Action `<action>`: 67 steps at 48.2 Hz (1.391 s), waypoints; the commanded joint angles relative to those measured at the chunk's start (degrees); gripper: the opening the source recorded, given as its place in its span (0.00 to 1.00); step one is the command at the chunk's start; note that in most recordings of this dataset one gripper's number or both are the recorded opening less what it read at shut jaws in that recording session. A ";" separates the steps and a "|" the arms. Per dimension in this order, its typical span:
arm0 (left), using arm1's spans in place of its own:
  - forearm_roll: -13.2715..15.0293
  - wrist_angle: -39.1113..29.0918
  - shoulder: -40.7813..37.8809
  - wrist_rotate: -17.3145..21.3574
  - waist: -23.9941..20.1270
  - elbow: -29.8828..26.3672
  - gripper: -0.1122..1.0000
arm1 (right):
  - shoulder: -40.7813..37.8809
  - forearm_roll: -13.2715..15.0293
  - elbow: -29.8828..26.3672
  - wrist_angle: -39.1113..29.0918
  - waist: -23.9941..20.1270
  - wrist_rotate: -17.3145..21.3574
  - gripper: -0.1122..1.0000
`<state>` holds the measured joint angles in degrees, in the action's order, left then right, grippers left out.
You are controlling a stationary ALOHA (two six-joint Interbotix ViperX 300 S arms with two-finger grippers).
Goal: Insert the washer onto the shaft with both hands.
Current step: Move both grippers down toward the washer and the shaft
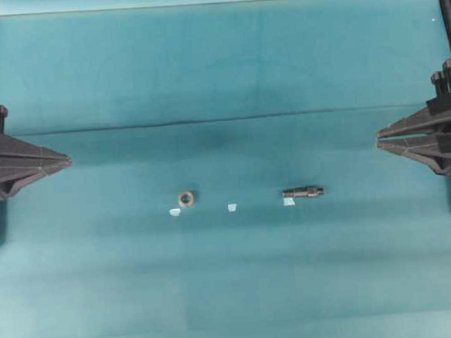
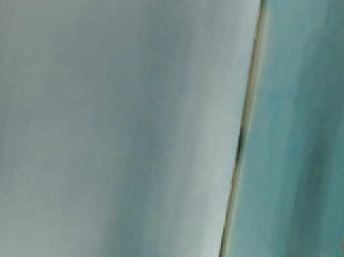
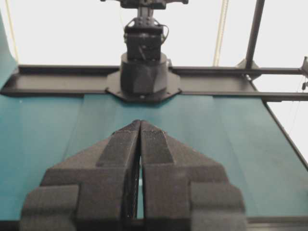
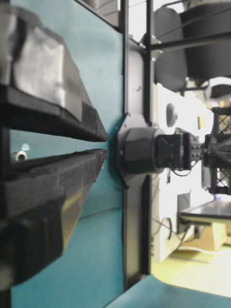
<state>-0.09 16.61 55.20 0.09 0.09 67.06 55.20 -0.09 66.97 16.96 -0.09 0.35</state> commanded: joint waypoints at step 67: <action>-1.05 -43.86 -42.36 2.99 -0.44 -31.55 0.12 | -36.65 -0.53 -22.06 -48.87 2.72 5.36 0.01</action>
<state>-0.97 -26.63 13.10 2.90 0.18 37.27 19.16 -0.79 46.67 -31.03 2.90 5.71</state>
